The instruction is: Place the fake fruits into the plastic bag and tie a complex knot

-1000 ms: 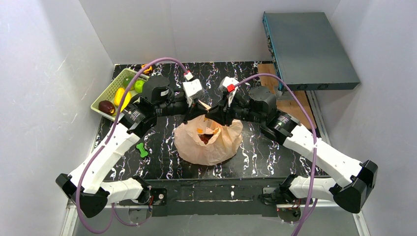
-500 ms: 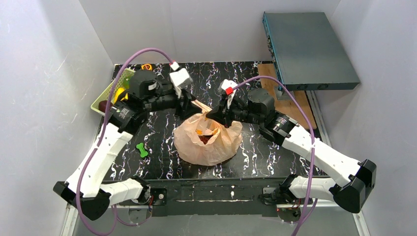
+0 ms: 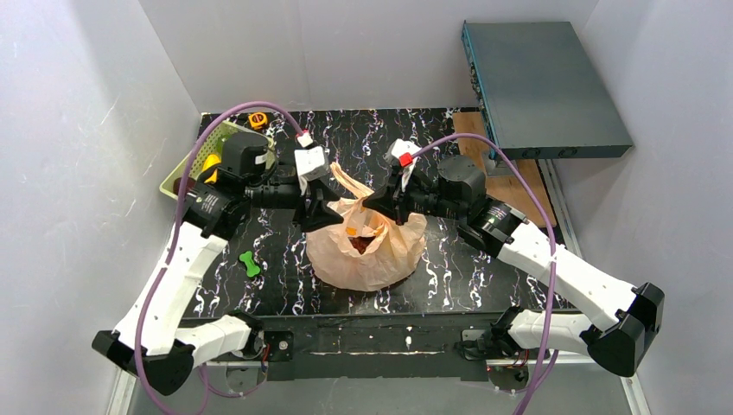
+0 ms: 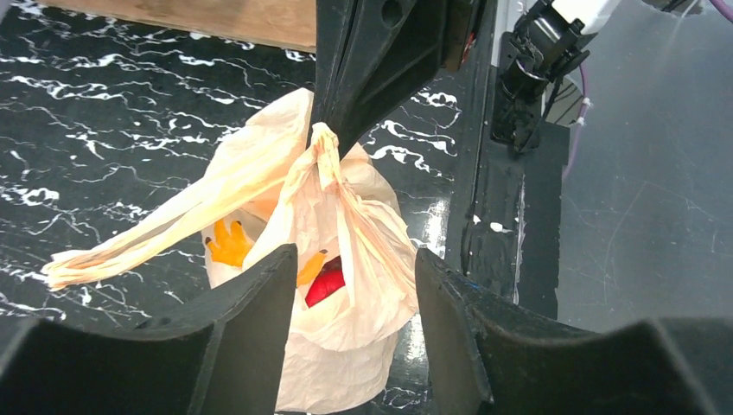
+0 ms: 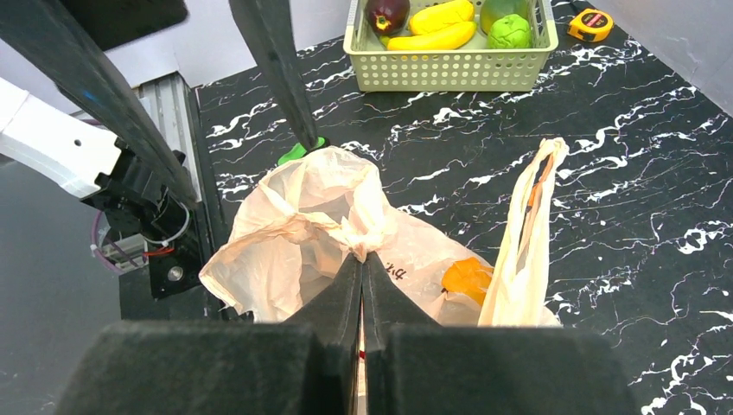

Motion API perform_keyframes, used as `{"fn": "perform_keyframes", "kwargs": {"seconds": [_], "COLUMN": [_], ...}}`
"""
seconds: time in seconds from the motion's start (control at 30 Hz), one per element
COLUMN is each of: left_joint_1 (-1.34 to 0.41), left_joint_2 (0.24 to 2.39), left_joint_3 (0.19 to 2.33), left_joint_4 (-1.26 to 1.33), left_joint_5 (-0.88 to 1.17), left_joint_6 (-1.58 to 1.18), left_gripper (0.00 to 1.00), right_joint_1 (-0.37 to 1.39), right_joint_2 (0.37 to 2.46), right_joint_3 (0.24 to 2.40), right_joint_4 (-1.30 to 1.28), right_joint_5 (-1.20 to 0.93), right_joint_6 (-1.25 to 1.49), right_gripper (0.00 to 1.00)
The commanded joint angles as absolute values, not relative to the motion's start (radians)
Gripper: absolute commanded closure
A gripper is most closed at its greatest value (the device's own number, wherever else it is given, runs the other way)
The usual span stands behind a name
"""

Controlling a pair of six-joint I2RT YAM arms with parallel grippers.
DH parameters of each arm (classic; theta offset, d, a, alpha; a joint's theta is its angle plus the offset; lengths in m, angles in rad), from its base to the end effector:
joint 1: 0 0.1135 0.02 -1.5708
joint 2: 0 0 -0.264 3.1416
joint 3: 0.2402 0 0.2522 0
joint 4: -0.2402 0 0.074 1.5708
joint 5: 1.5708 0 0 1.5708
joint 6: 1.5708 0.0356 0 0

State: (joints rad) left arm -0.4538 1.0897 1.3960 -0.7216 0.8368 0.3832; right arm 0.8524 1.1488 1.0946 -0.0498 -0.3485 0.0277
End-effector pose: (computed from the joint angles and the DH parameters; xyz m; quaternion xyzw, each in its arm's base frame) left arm 0.1707 -0.1127 0.4391 0.5138 0.6092 -0.3578 0.4867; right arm 0.1663 0.2087 0.3898 -0.3995 0.6238 0.3974 0.5416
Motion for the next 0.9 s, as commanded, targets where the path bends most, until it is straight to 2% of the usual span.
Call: {"fn": "perform_keyframes", "kwargs": {"seconds": [0.0,0.13,0.2,0.27,0.37,0.43,0.53,0.6,0.63,0.77,0.83,0.87], "left_joint_1": [-0.46,-0.481,-0.489,-0.491,-0.492,-0.492,-0.495,-0.498,-0.501,-0.517,-0.521,-0.523], "left_joint_2": [1.108,1.112,1.118,1.127,1.137,1.138,1.137,1.136,1.133,1.126,1.125,1.125], "left_joint_3": [1.36,1.324,1.321,1.32,1.316,1.306,1.296,1.286,1.282,1.267,1.263,1.263], "left_joint_4": [-0.706,-0.672,-0.667,-0.654,-0.618,-0.594,-0.573,-0.563,-0.56,-0.552,-0.548,-0.547], "left_joint_5": [0.923,0.913,0.911,0.91,0.897,0.889,0.884,0.882,0.88,0.867,0.857,0.853], "left_joint_6": [0.406,0.412,0.417,0.409,0.387,0.371,0.358,0.359,0.361,0.378,0.376,0.377], "left_gripper": [0.51,0.53,0.64,0.82,1.0,1.0,1.0,1.0,1.0,1.0,1.0,1.0], "right_joint_1": [0.856,0.855,0.856,0.856,0.855,0.855,0.856,0.856,0.855,0.856,0.856,0.856], "right_joint_2": [1.129,1.13,1.131,1.129,1.129,1.129,1.135,1.145,1.151,1.177,1.188,1.191], "right_joint_3": [1.123,1.128,1.13,1.133,1.14,1.145,1.151,1.16,1.165,1.189,1.195,1.196], "right_joint_4": [-0.017,-0.024,-0.031,-0.038,-0.054,-0.061,-0.058,-0.055,-0.051,-0.036,-0.036,-0.038], "right_joint_5": [-0.374,-0.385,-0.397,-0.417,-0.445,-0.468,-0.488,-0.49,-0.49,-0.486,-0.492,-0.491], "right_joint_6": [0.051,0.069,0.077,0.077,0.077,0.077,0.087,0.098,0.103,0.119,0.119,0.118], "right_gripper": [0.99,0.99,0.99,0.96,0.78,0.63,0.49,0.32,0.29,0.3,0.39,0.48]}}
